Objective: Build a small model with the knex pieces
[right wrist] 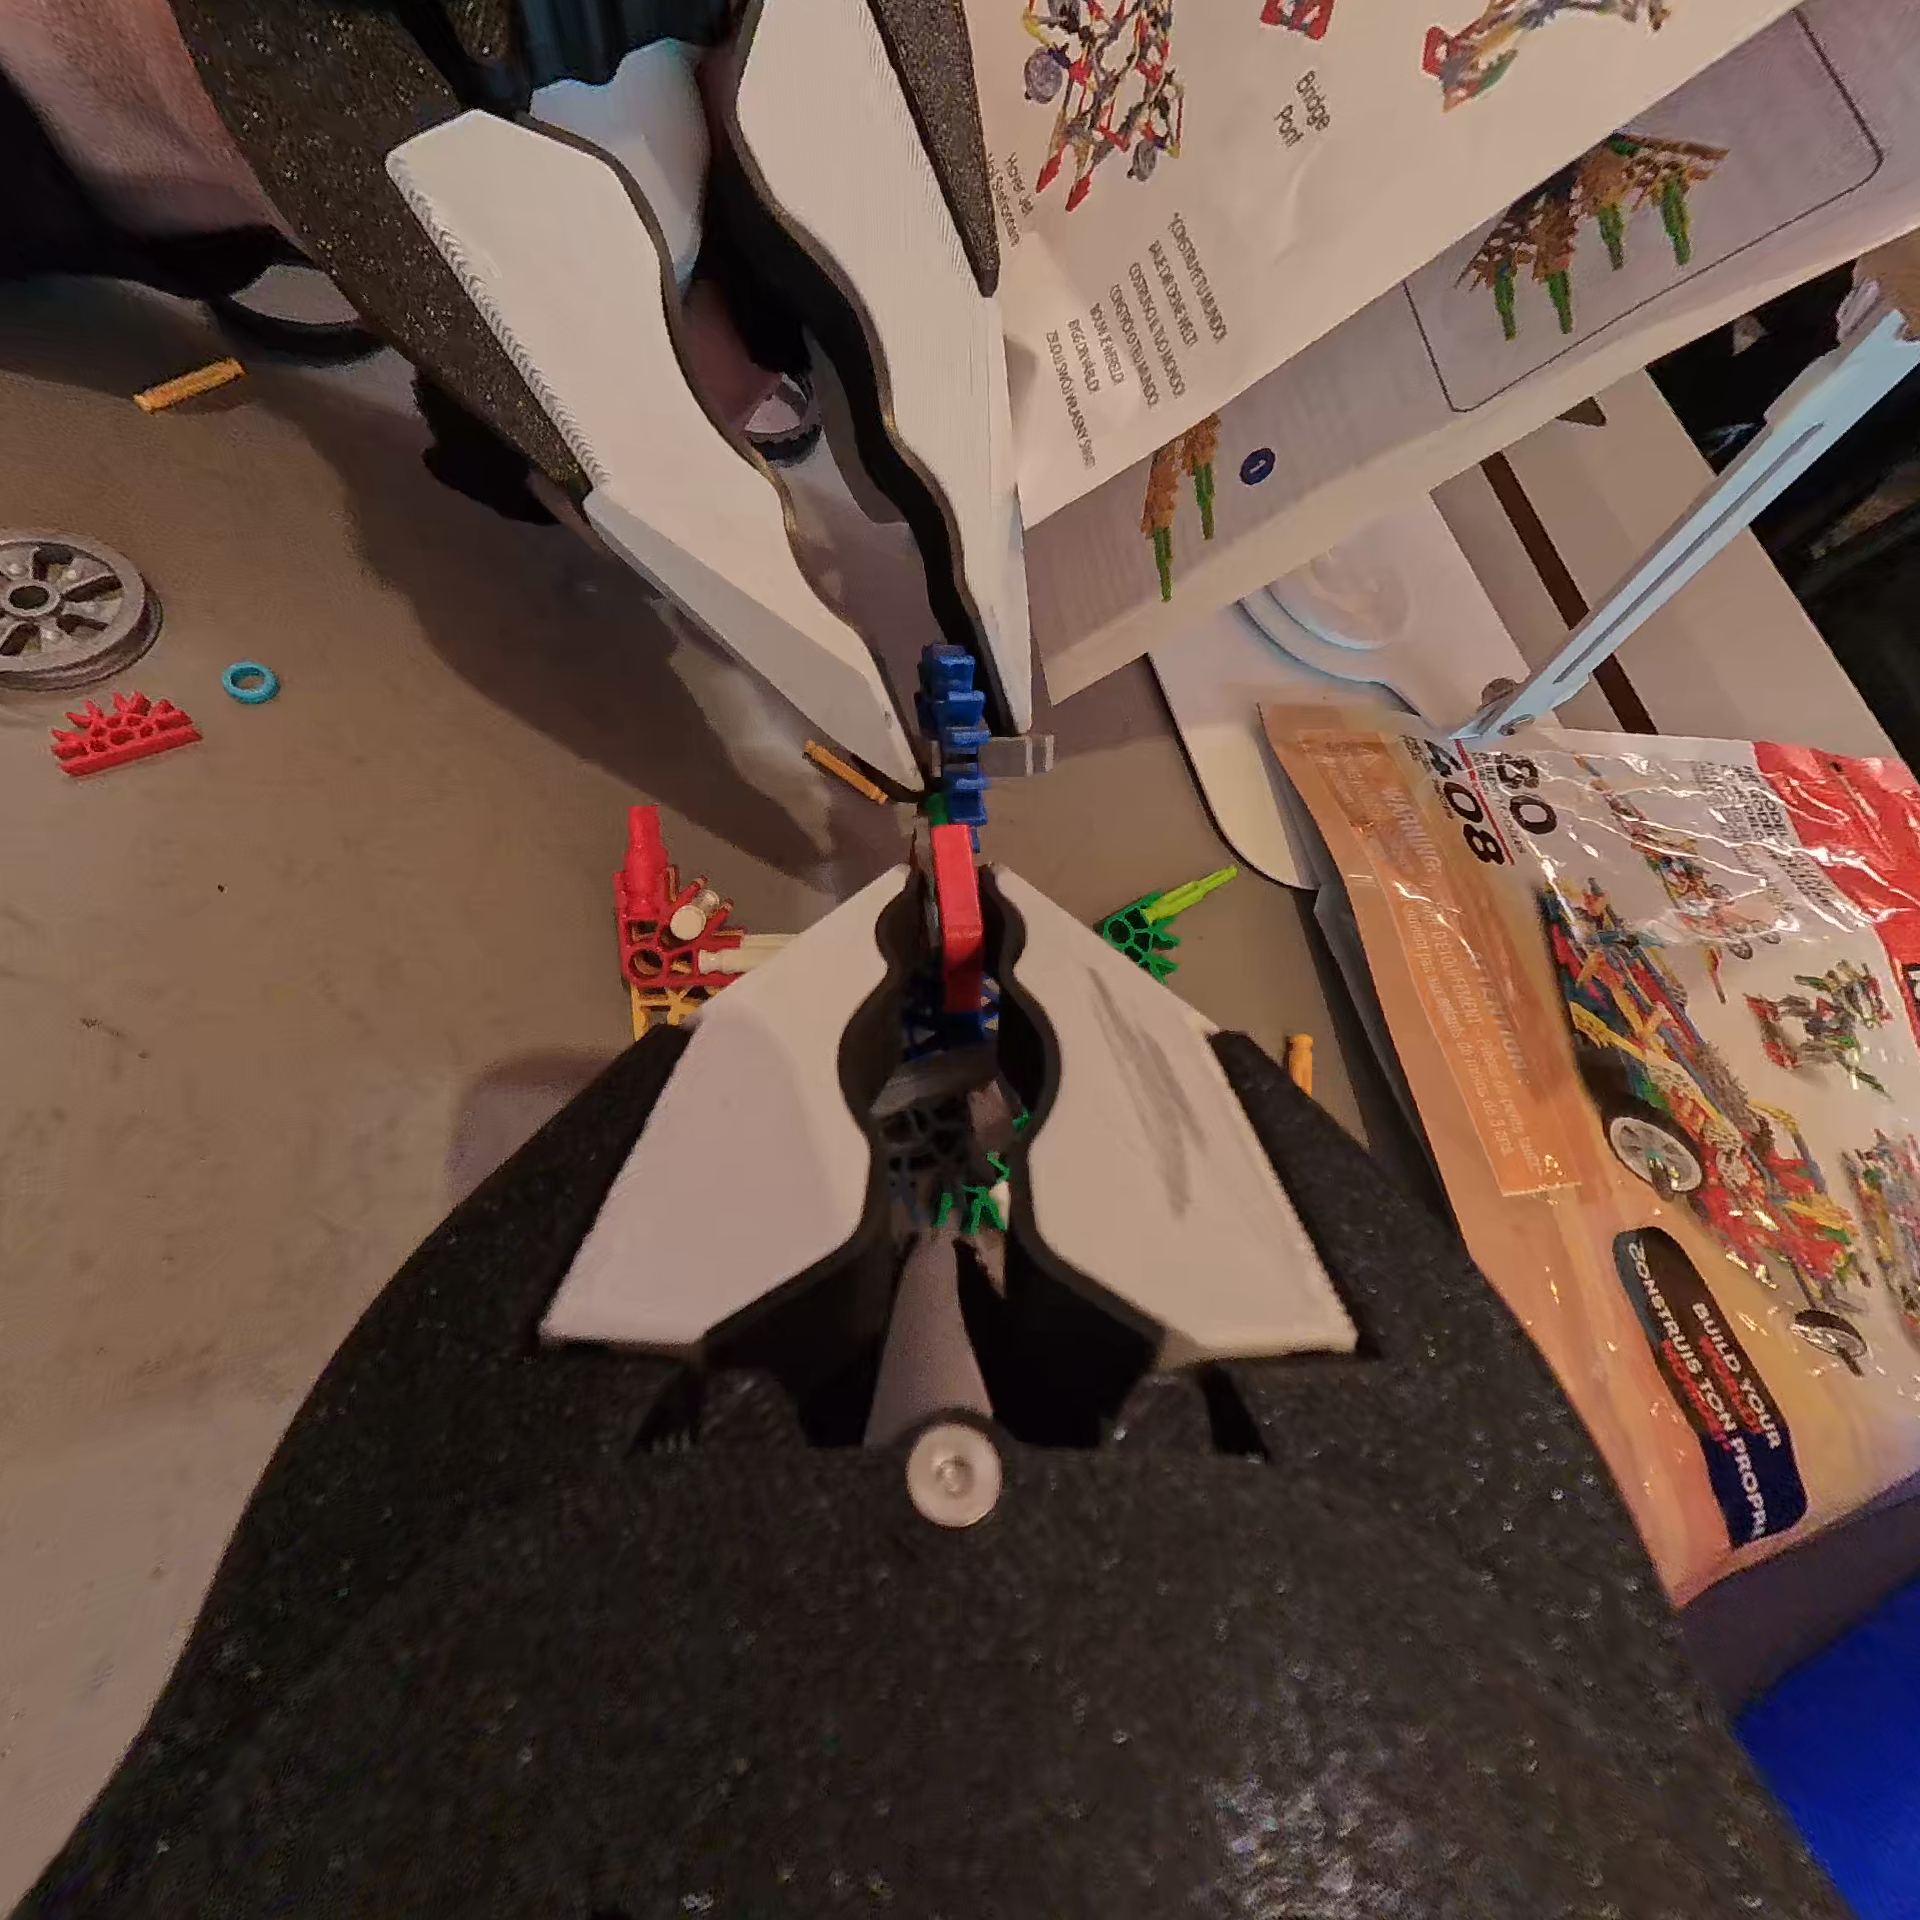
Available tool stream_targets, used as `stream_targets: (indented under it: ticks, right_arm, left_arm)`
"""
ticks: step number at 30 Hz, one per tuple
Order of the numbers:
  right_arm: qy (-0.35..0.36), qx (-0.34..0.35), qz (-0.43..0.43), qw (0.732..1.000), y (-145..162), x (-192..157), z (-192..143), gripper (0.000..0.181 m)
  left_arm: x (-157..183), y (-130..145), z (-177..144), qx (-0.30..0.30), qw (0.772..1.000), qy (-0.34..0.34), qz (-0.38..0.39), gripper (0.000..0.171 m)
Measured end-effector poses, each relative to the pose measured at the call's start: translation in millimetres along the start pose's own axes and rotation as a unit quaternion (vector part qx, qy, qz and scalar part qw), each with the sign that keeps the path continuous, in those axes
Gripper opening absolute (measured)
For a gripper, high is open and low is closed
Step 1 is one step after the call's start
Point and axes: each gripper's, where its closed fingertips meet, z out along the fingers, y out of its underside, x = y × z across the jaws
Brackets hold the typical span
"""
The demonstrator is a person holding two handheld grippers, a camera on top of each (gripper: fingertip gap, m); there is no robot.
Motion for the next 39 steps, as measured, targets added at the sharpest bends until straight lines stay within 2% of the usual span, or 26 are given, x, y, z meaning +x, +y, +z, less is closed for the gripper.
stream_targets:
  ticks: [12,27,30,33,35,39]
  right_arm:
    - [0.013,0.007,-0.002,1.000,-5.3,-1.4,8.9,0.012]
    - [-0.008,0.011,0.028,1.000,-5.9,-3.4,7.4,0.006]
    - [-0.048,0.035,0.053,0.997,-8.8,-9.7,4.2,0.008]
    - [-0.076,0.048,0.071,0.993,-8.2,-12.8,0.5,0.008]
    - [-0.099,0.051,0.076,0.991,-7.1,-19.1,1.7,0.008]
    - [-0.125,0.059,0.088,0.986,-8.8,-25.2,0.2,0.008]
  left_arm:
    - [2.0,-0.5,-1.3,0.005,1.000,0.004,-0.003,0.014]
    - [3.8,-1.9,-1.9,0.000,1.000,0.001,0.005,0.014]
    - [5.7,-7.7,-6.7,0.037,0.998,0.031,-0.041,0.020]
    - [9.8,-4.3,-6.2,0.024,0.998,0.042,-0.041,0.018]
    - [11.2,-1.5,-6.3,0.020,0.998,0.047,-0.045,0.026]
    - [16.4,-2.5,-8.2,0.023,0.996,0.069,-0.058,0.023]
